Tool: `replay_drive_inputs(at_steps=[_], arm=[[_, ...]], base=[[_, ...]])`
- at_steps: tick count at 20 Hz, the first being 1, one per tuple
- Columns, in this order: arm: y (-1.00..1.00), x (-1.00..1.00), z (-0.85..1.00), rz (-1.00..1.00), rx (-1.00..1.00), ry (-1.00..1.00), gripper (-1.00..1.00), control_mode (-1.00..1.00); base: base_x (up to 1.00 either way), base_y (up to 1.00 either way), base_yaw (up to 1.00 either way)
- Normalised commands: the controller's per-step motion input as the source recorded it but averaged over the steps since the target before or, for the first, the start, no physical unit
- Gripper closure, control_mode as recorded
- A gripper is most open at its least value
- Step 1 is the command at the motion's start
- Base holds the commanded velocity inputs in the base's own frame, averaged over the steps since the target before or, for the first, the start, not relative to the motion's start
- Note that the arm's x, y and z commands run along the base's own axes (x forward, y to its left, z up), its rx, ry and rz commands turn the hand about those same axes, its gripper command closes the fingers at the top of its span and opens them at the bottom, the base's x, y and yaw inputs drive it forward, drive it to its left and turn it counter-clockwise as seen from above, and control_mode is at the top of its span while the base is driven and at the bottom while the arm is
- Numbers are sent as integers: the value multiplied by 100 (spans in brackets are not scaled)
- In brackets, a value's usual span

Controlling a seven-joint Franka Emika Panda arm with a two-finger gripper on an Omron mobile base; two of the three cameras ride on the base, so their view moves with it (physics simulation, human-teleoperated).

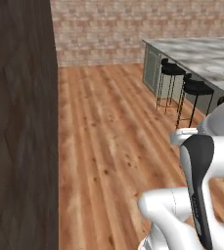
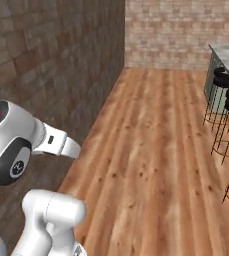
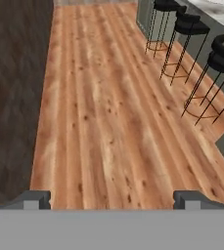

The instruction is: Transport the fish and mushroom to the fridge. Place the fish on the rack containing meat and place the mushroom on the rack containing the vegetable, ensuring meats and vegetables are on different racks.

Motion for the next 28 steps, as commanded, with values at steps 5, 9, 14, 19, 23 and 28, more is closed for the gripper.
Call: replay_drive_inputs(at_steps=[5,9,14,19,23,28], arm=[[0,0,0,0,0,0,-100,100],[0,0,0,0,0,0,-100,100],[0,0,0,0,0,0,-100,100],[0,0,0,0,0,0,-100,100],[0,0,0,0,0,0,-100,100],[0,0,0,0,0,0,-100,100]], base=[[100,-13,-51],[98,-27,-53],[100,13,-57],[100,52,-53],[100,16,-39],[96,9,-38]])
